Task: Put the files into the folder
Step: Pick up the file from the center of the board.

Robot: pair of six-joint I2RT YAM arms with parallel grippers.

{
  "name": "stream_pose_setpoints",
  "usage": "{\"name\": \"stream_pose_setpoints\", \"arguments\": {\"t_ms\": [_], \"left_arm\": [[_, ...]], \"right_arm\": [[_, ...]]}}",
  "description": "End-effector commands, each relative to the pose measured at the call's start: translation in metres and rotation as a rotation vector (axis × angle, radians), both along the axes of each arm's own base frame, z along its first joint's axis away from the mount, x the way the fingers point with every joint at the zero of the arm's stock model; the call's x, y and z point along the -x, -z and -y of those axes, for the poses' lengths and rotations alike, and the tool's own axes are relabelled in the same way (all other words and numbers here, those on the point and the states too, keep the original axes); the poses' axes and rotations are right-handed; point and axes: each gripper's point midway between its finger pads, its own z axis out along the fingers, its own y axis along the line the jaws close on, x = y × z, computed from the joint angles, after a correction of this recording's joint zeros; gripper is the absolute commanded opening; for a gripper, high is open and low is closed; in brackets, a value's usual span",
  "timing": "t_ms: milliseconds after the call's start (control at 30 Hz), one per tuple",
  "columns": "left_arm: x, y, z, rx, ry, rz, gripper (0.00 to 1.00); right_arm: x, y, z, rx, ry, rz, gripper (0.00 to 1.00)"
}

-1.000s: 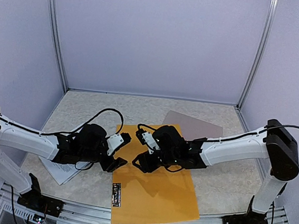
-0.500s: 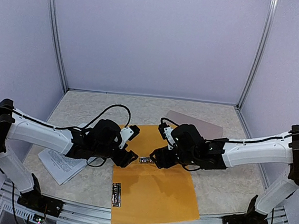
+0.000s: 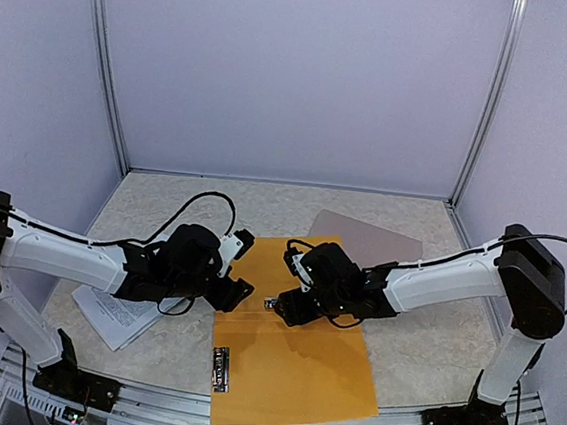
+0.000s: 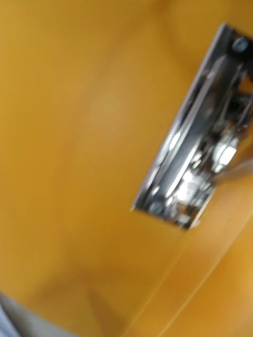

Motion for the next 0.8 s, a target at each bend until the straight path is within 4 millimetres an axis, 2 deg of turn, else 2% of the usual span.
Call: {"name": "stream_pose_setpoints", "arguments": {"t_ms": [0,467,767], "left_arm": [[0.0,0.0,-0.012,-0.01,-0.041,0.007,0.7],[-0.009,-0.009,-0.042,-0.01,-0.138,0.034,0.7],[-0.009,-0.013,-0.062,0.006,-0.201,0.04,0.71]], "right_arm": [[-0.004,-0.012,-0.021,-0.057,-0.041,-0.001,0.66],[0.013,-0.015,-0.061,-0.077,-0.121,-0.02,0.61],[0.016,0.0,-0.079,-0.057,-0.144,-0.035,0.64]]}}
